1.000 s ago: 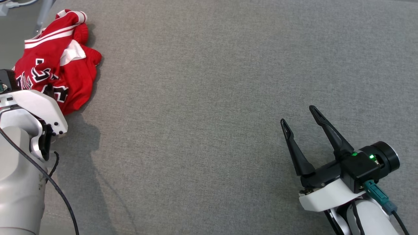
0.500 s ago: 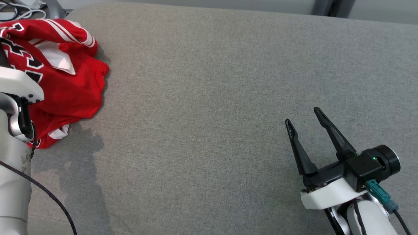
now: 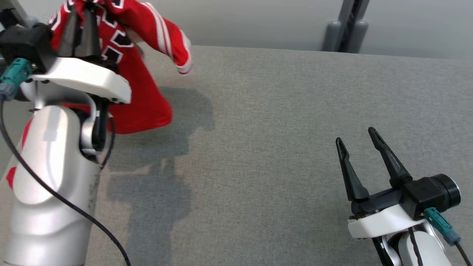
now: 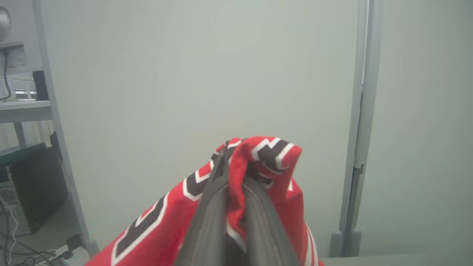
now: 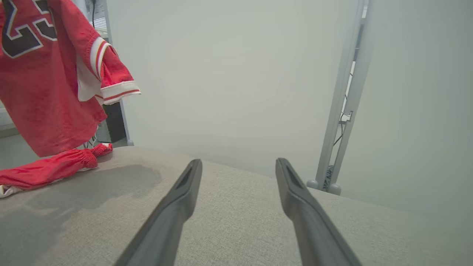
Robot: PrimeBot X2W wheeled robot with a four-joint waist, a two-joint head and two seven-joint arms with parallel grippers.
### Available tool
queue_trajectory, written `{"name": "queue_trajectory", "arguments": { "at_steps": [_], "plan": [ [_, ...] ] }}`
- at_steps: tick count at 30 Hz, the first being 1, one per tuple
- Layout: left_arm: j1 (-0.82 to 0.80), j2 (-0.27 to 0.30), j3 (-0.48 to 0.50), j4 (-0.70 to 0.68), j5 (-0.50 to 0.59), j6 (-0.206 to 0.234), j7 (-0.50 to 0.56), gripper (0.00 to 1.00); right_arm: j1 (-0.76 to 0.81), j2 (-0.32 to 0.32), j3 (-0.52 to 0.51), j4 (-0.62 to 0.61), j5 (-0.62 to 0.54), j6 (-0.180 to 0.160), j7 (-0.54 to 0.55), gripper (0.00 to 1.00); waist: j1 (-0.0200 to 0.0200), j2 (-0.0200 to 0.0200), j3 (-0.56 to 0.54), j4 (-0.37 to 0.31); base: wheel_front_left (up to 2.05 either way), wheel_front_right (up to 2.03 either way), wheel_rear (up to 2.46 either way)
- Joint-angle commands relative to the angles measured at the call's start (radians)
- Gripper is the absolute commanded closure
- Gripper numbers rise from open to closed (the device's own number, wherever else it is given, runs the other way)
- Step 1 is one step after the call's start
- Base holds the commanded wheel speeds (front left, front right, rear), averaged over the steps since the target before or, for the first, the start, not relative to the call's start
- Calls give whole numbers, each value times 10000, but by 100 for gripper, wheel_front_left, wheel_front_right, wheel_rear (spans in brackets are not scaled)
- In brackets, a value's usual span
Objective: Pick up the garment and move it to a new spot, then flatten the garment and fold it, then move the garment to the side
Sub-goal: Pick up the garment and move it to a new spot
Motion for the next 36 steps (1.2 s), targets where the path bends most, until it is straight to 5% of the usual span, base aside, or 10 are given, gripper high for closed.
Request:
{"name": "queue_trajectory", "arguments": {
  "at_steps": [1,10,21,22,23,29,36],
  "plan": [
    [157,-70,-99,-304,-59,-55,144,100,-1,-24,-25,24,19,-3,-64,0,0,0,-130,-386,0,0,0],
    [836,-1117,-1604,-2388,-369,310,1274,100,-228,-12,-527,-15,274,-3,-174,0,0,0,233,-2388,0,0,0],
    [940,-1286,-3736,-418,-1032,1275,649,100,-378,-5,-908,-96,803,-5,-206,0,0,0,779,-4921,0,0,0],
    [896,-1290,-3896,-50,-1039,1252,641,16,-389,-5,-907,-126,849,-3,-202,0,0,0,828,-5048,0,0,0],
    [870,-1289,-4012,319,-1112,1263,674,0,-395,-7,-924,-161,908,-3,-202,0,0,0,868,-5149,0,0,0],
    [637,-1285,-4225,1466,-1416,1352,211,0,-208,-2,-991,-245,1051,-3,-203,0,0,0,913,-5157,0,0,0],
    [512,-1200,-4135,1749,-1627,1370,-751,0,-42,-12,-1030,-249,811,-5,-204,0,0,0,497,-4169,0,0,0]
  ]
}}
